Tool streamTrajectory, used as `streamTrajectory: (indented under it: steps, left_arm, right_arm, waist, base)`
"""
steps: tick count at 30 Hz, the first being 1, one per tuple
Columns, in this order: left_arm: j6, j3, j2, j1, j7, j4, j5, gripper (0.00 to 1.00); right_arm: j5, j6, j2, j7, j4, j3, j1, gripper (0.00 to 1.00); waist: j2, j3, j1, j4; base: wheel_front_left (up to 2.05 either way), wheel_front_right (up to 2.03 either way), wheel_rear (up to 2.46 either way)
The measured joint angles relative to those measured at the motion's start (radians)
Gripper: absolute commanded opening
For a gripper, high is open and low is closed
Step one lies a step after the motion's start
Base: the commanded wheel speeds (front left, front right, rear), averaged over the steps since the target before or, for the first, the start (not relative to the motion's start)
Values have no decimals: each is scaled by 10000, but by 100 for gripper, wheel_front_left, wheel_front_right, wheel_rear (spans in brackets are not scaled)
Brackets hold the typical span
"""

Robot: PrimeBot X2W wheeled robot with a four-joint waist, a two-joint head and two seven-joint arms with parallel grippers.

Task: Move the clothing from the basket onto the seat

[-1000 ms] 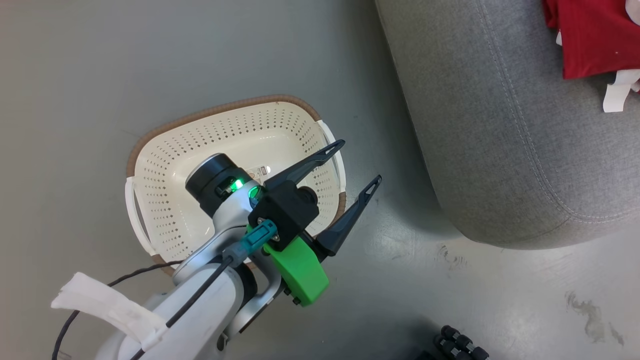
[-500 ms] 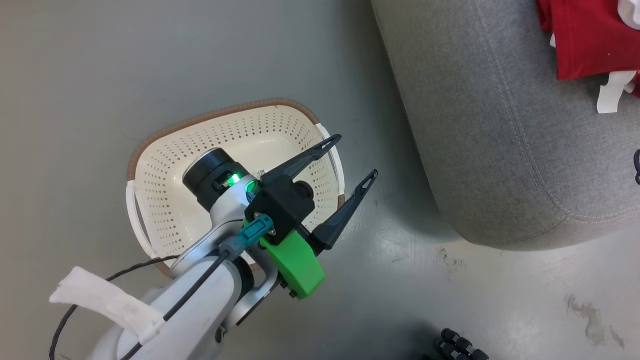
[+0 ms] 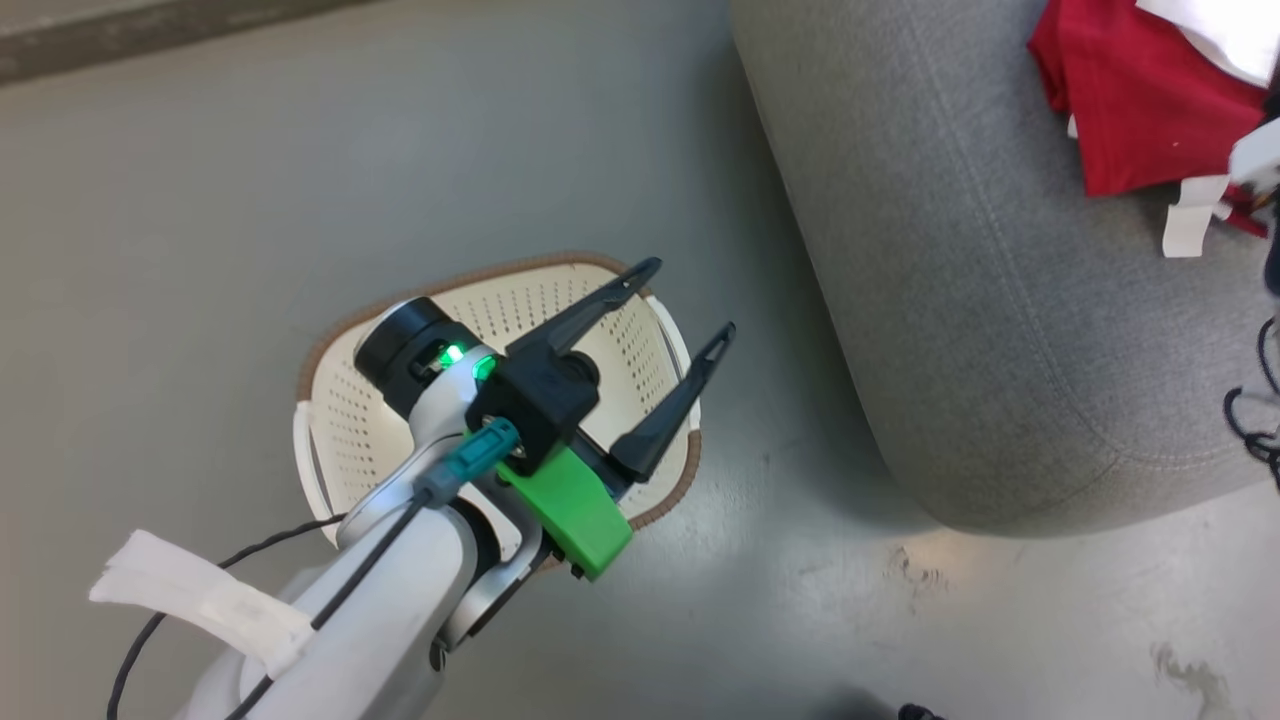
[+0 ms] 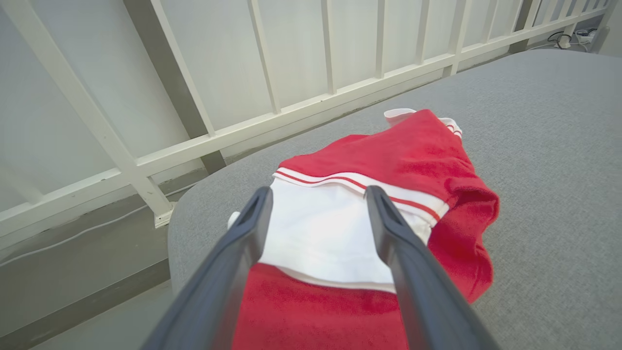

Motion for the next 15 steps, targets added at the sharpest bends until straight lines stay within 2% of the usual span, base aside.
streamTrajectory:
  steps: [10, 15]
  left_arm:
    - [416, 487, -100, 639, -514, 575, -407, 100]
    - [715, 763, -159, 983, -700, 742, -554, 100]
  right_arm:
    - [-403, 372, 290, -71, -186, 430, 936, 100]
    - [-543, 520, 499, -73, -713, 612, 1375, 100]
  waist:
    - [0, -1083, 0, 180]
    - [0, -1598, 0, 355]
  base:
    - [0, 0, 0]
    - [0, 0, 0]
